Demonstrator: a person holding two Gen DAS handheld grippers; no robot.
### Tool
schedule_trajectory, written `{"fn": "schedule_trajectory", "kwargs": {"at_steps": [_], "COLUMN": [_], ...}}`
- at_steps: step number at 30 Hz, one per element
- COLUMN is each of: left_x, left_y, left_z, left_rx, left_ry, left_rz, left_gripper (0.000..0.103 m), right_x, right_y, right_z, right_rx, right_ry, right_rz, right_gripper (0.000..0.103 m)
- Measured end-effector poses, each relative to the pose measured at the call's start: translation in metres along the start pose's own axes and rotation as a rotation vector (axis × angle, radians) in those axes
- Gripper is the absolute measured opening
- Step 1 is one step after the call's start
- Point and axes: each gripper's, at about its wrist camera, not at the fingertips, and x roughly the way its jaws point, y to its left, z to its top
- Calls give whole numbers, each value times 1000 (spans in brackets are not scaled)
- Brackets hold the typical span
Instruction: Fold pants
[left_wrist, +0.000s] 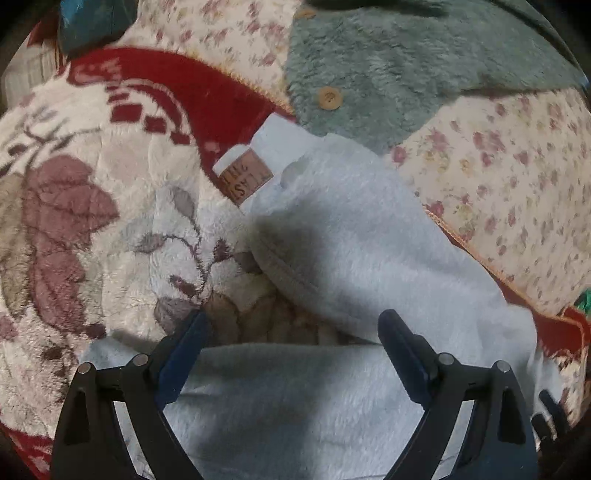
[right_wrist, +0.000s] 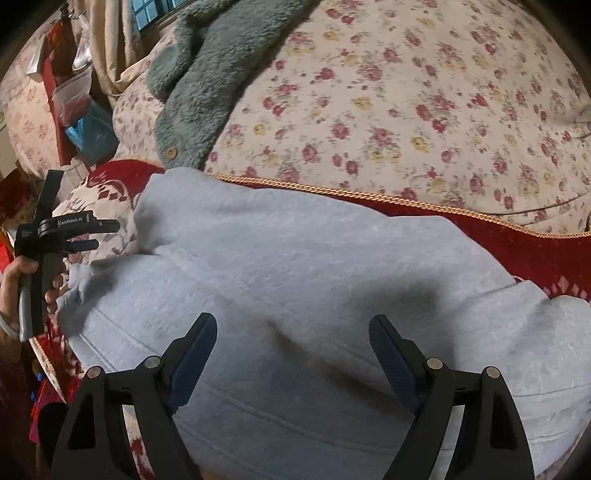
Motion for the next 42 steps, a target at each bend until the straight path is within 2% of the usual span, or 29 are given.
{"fn": "schedule_trajectory", "kwargs": {"at_steps": [3,5,7,15,21,22,23,24,25,26,27,30,32,35,38,40,41,42], "left_x": [16,30,41,71,94,94,94,95,94,94,95,100,98,91,81,73,71,66], "left_y": [9,17,22,15,12,9,5,0,-6,-9,-12,-12,-10,-10,-17,-20,-22,-19], "left_z": [10,14,16,20,25,25,25,26,26,26,25,23,23,24,27,28,31,31], "left_rx": [-62,-138,-188,-220,-291,-293,-289,-282,-253,-231,-215,-218,-221,-203,-186,-178,-173,-167], "left_ry": [29,74,83,89,78,69,65,63,58,56,54,47,41,33,23,15,13,10], "left_rz": [-30,-109,-155,-186,-225,-264,-318,-349,-319,-281,-258,-274,-287,-284,-286,-294,-298,-300], "left_gripper": [93,93,93,93,93,92,88,70,41,30,26,26,24,21,20,20,20,19], "right_x": [2,4,7,14,6,3,0,-4,-7,-11,-14,-21,-25,-15,6,29,40,43], "right_y": [-10,-13,-14,-25,-38,-41,-46,-51,-56,-60,-63,-63,-56,-36,-13,-7,-12,-19], "right_z": [-3,-6,-8,-10,-19,-21,-25,-28,-32,-36,-40,-47,-48,-42,-38,-39,-38,-35], "right_rx": [40,50,50,74,119,132,151,173,194,211,222,186,123,-33,-240,-360,-372,-343], "right_ry": [26,29,36,44,25,18,14,11,7,3,2,6,-7,-8,-20,3,24,34], "right_rz": [38,37,34,51,52,51,56,65,74,80,84,73,17,-50,-160,-241,-303,-291], "right_gripper": [88,88,88,88,88,88,88,88,88,88,88,88,88,88,88,85,75,55]}}
